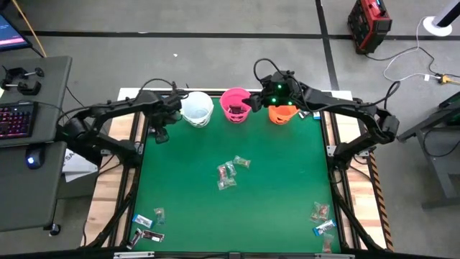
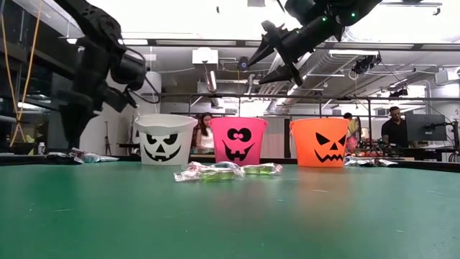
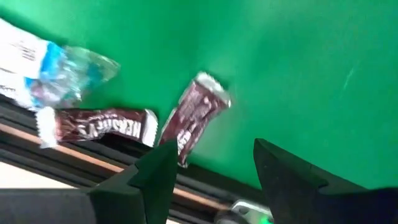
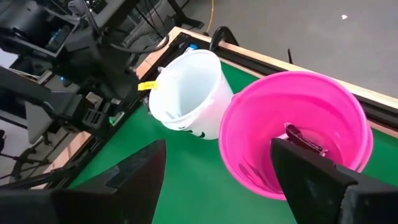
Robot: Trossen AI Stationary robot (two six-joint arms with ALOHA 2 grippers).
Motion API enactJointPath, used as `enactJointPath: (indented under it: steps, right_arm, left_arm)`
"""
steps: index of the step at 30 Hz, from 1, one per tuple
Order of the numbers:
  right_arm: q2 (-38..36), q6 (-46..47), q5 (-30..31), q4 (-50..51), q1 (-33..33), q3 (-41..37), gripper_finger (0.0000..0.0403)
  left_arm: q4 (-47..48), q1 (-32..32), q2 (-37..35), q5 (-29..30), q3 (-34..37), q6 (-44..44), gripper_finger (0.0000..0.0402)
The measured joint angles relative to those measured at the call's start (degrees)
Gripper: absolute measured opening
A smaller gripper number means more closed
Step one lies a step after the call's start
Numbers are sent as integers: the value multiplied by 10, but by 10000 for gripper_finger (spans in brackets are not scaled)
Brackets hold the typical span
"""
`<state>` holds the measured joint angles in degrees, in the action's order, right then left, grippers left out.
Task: Sort candy by brand, put in halloween buckets
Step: Put the brown chocolate into the pink bucket
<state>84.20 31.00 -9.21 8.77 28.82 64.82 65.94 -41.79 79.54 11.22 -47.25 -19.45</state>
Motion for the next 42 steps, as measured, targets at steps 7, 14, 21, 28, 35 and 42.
enactJointPath:
  steps: [7, 14, 21, 28, 35, 42]
  right_arm:
    - [0, 10, 1, 1, 0, 0, 282]
    - [0, 21, 23, 0, 0, 0, 282]
    - [0, 40, 26, 0, -4, 0, 282]
    - [0, 41, 32, 0, -15, 0, 282]
    - [0, 41, 34, 0, -19, 0, 282]
    - [-2, 86, -32, -70, -19, 0, 281]
  left_arm:
    - [-49, -22, -25, 13, 58, -36, 202]
    - [-96, -37, -24, 37, 89, -42, 202]
    - [-156, -48, -23, 45, 113, -58, 202]
    - [-158, -47, 1, 42, 121, -91, 167]
    - [-106, -48, -3, 35, 93, -59, 17]
    - [-28, -46, -70, 0, 2, 9, 6]
